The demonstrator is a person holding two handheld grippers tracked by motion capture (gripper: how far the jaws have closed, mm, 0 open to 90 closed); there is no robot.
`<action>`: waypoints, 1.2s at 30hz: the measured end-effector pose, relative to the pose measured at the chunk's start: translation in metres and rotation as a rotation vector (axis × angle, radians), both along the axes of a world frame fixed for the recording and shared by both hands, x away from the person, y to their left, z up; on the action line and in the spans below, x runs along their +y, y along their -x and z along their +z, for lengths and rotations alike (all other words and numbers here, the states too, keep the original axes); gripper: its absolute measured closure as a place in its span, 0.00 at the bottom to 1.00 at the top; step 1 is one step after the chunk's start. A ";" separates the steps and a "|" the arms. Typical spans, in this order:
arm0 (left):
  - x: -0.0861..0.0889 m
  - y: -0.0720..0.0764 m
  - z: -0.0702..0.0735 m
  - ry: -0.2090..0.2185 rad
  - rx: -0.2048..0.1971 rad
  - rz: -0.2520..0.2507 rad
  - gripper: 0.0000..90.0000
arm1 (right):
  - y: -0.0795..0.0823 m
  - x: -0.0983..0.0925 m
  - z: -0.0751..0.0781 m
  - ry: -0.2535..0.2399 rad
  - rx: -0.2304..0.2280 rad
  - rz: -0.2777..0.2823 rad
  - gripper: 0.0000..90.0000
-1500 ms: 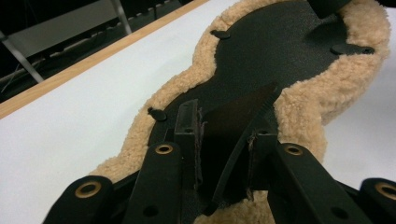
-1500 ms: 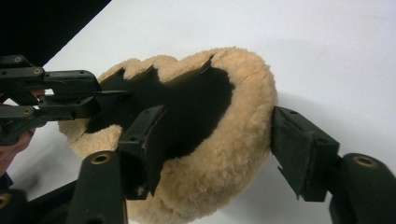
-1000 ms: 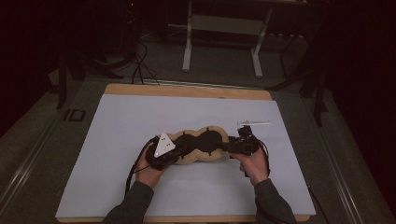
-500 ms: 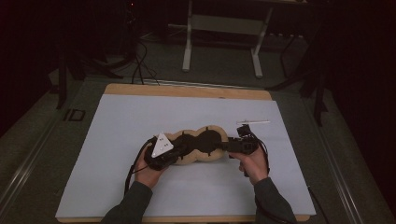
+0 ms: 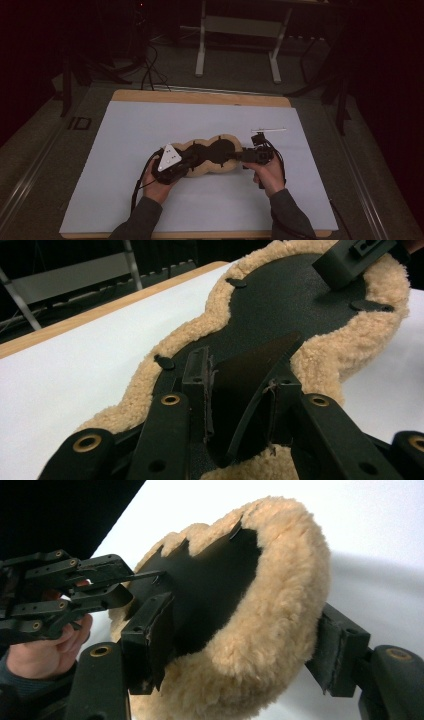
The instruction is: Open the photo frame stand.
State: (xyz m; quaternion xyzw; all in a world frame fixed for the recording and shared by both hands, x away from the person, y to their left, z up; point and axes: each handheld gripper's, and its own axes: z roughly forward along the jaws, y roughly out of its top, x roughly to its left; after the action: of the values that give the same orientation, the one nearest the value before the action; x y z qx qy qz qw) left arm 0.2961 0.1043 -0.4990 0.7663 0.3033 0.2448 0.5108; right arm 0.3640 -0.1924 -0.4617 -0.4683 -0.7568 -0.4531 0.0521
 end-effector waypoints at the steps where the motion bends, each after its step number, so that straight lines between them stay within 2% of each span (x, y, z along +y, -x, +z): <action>1: 0.001 0.000 0.000 0.003 -0.001 -0.001 0.78 | 0.000 0.001 0.000 -0.002 0.003 0.005 0.38; 10: 0.006 0.003 0.002 0.015 0.000 -0.013 0.76 | 0.001 -0.002 0.006 -0.060 0.028 0.024 0.48; 13: 0.007 0.003 0.002 0.023 0.019 -0.024 0.72 | 0.001 -0.004 0.007 -0.084 0.037 0.032 0.52; 20: 0.009 0.007 0.002 -0.014 0.033 -0.027 0.62 | 0.001 -0.004 0.009 -0.107 0.027 0.053 0.58; 25: 0.012 0.010 0.003 -0.038 0.055 -0.026 0.52 | 0.002 -0.004 0.011 -0.109 0.020 0.072 0.61; 27: 0.013 0.012 0.002 -0.043 0.078 -0.040 0.50 | 0.002 -0.004 0.012 -0.104 0.013 0.079 0.62; 33: 0.020 0.015 0.000 -0.018 0.122 -0.075 0.45 | 0.003 -0.004 0.012 -0.089 0.007 0.085 0.64; 34: 0.025 0.017 -0.002 -0.003 0.137 -0.086 0.45 | 0.003 -0.004 0.012 -0.090 0.008 0.085 0.64; 36: 0.029 0.019 -0.003 -0.006 0.146 -0.094 0.44 | 0.003 -0.003 0.013 -0.084 0.002 0.091 0.65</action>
State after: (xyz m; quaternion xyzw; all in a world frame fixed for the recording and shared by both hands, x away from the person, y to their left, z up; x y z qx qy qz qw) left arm 0.2772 0.1337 -0.5019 0.7969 0.3028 0.1650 0.4960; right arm 0.3608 -0.1959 -0.4491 -0.4310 -0.7577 -0.4812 0.0929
